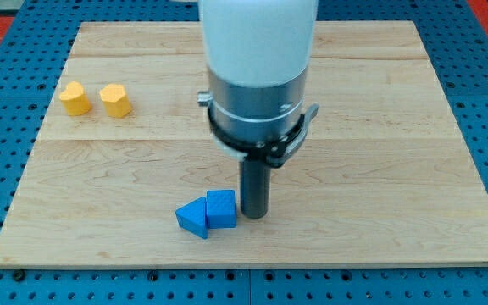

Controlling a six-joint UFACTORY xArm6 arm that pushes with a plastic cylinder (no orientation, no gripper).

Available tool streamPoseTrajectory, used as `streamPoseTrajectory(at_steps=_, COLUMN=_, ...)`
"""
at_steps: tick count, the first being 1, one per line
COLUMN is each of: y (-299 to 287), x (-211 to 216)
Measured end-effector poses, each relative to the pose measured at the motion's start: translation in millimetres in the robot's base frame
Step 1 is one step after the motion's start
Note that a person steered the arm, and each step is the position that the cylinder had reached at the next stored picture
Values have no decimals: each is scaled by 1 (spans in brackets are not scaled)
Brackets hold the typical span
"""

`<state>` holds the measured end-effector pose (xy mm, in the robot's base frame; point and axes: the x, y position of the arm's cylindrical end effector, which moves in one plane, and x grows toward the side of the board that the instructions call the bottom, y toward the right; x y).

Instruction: Move your arm below the red blocks

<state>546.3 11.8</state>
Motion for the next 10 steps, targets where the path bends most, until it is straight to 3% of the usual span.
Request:
streamPoseTrajectory(at_steps=1, y=-3, x=-47)
streamPoseTrajectory(at_steps=2, y=-2, x=-60)
streamPoseTrajectory(at_steps=10, y=-18, x=-109)
